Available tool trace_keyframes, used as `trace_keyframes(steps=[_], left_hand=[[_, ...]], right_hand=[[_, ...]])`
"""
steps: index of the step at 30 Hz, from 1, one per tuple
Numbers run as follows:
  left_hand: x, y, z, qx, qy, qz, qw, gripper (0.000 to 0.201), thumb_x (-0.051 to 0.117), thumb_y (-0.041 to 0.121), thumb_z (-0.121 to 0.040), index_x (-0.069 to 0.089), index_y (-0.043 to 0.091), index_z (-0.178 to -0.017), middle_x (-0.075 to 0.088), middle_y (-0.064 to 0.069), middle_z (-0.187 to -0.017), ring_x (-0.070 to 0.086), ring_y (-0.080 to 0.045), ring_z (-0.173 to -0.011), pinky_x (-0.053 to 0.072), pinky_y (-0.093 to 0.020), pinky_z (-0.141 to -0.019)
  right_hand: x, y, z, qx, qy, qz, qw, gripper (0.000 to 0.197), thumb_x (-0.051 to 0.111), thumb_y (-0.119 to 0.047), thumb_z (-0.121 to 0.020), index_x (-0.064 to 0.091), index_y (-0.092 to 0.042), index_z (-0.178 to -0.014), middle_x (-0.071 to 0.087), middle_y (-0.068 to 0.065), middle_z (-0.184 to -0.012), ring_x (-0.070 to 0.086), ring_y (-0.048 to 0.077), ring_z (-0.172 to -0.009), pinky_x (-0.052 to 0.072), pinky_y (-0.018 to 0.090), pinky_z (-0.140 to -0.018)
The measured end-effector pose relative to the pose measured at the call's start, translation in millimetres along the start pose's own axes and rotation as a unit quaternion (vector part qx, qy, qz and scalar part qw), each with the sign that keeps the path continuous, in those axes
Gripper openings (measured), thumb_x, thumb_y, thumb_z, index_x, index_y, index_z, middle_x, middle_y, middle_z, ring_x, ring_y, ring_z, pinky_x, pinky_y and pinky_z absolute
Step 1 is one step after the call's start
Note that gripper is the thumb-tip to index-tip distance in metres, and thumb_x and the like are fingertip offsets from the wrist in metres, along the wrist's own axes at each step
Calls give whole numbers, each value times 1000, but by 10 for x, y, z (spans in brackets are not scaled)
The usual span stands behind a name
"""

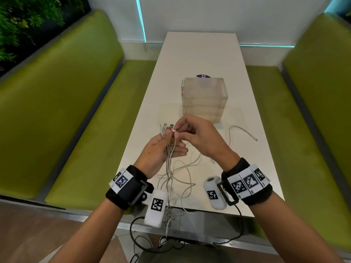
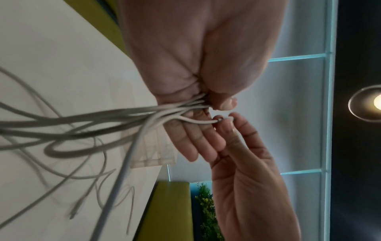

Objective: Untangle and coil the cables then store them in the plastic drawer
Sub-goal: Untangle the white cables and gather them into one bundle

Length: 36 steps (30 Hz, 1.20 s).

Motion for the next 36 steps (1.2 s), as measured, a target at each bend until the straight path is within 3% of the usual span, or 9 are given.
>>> trace_keyframes(steps=[4, 7, 10, 14, 19, 22, 28, 33, 36], left_hand=[[8, -4, 11, -3, -28, 1, 1000, 34, 40, 34, -91, 58, 7, -102, 54, -1, -64, 57, -16, -57, 54, -30, -64], [-14, 25, 0, 1, -11, 8, 1000, 28, 43, 35, -90, 53, 9, -93, 37, 4, -59, 34, -8, -49, 34, -20, -48], [-30, 51, 4, 3, 5, 33, 999, 26, 43, 35, -89, 49, 10, -86, 35, 6, -58, 26, -5, -47, 21, -19, -46], [-1, 112, 5, 5, -3, 52, 999, 26, 43, 35, -91, 47, 11, -83, 35, 6, -58, 25, -4, -46, 22, -16, -43], [-6, 253, 29, 26, -2, 63, 998, 25, 41, 35, -91, 47, 12, -81, 35, 7, -57, 23, -4, -45, 20, -15, -42], [-127, 406, 6, 53, 26, 69, 996, 25, 40, 34, -92, 46, 13, -80, 36, 9, -54, 23, -3, -43, 18, -16, -41], [-461, 565, -9, 95, 85, 92, 988, 29, 34, 32, -99, 47, 14, -81, 38, 9, -55, 25, -3, -43, 18, -17, -41], [-521, 539, -16, 96, 99, 88, 987, 30, 33, 32, -101, 48, 15, -80, 39, 9, -55, 24, -3, -43, 16, -19, -42], [-523, 525, -14, 95, 98, 82, 987, 30, 34, 32, -100, 48, 15, -80, 39, 9, -55, 25, -3, -43, 17, -19, -42]], right_hand=[[46, 55, 1, 8, 59, -57, 997, 22, 77, -6, -73, 57, -15, -79, 61, -1, -69, 56, 10, -64, 49, 27, -66], [55, 196, 12, 43, 101, -47, 993, 21, 75, -22, -78, 54, -18, -78, 58, 0, -73, 48, 11, -63, 41, 25, -59], [142, 491, 74, 117, -16, -41, 992, 8, 60, -20, -90, 59, -20, -98, 59, -7, -96, 55, 10, -65, 42, 25, -59], [425, 950, 241, 160, -242, 123, 949, 40, 61, -13, -90, 50, -25, -127, 52, -1, -124, 56, 11, -77, 46, 20, -66], [614, 1119, 372, 209, -234, 121, 942, 9, 54, -22, -93, 54, -19, -101, 62, -6, -81, 56, 9, -66, 46, 25, -65], [532, 1164, 480, 247, -282, 126, 918, 20, 43, -12, -93, 61, -17, -85, 63, -2, -69, 52, 10, -60, 41, 23, -59], [250, 1258, 835, 264, -431, 268, 821, 21, 47, -14, -92, 68, -12, -99, 63, -4, -83, 50, 4, -64, 41, 19, -61], [225, 1265, 1037, 203, -421, 268, 842, 24, 51, -18, -93, 70, -8, -105, 60, 7, -114, 55, 21, -105, 42, 32, -91], [222, 1294, 1126, 232, -425, 253, 837, 22, 54, -19, -91, 71, -10, -101, 69, 3, -102, 59, 16, -92, 43, 30, -84]])
Point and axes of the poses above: each hand's wrist, its own z-axis away from the middle knuckle, its own x-axis out of the palm, y = z × x, the point moved 2 cm from there along -z, towards the middle knuckle
